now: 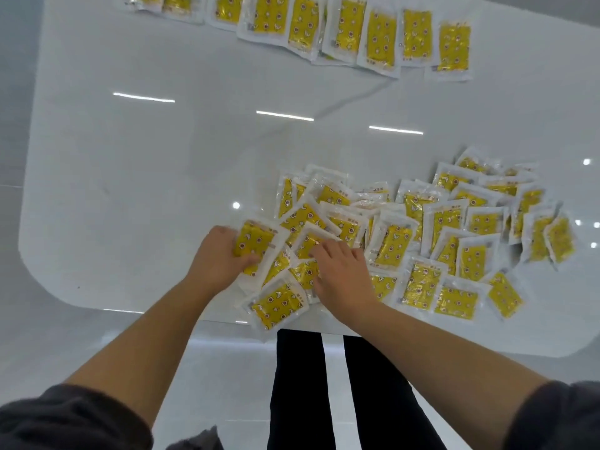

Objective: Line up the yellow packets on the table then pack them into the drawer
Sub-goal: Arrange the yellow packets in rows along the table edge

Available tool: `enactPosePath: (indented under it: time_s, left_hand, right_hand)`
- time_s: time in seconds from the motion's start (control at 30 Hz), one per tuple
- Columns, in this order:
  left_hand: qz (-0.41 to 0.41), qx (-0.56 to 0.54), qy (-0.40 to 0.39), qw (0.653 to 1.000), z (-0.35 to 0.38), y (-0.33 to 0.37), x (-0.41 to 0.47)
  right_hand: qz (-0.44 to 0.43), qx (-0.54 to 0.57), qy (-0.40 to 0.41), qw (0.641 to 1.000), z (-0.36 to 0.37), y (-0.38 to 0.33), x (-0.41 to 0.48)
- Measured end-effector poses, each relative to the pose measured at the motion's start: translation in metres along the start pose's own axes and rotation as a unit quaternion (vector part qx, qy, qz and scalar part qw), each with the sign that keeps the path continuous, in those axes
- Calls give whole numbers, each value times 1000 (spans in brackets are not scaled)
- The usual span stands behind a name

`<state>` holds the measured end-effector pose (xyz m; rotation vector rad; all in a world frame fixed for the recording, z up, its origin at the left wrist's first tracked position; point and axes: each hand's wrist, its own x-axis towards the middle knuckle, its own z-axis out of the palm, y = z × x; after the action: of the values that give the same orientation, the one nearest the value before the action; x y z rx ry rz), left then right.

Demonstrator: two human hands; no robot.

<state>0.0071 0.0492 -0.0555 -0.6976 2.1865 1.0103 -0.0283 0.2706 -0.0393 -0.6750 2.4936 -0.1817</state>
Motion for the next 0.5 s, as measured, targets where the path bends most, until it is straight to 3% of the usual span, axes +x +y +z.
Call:
enactPosePath:
  time_s: [0.17, 0.27, 0.37, 0.5]
  left_hand:
    - [15, 165, 35, 986, 45, -4, -16]
    - [16, 193, 94, 977, 61, -2, -14]
    - [13, 230, 93, 969, 66, -1, -10]
    - [17, 149, 77, 986, 63, -1, -9]
  right_hand:
    - [1, -17, 12, 1000, 9, -1, -11]
    - [-9, -33, 8, 999, 15, 2, -12]
    - [-52, -60, 6, 997, 20, 1, -13]
    - [-142, -85, -1, 986, 29, -11, -20]
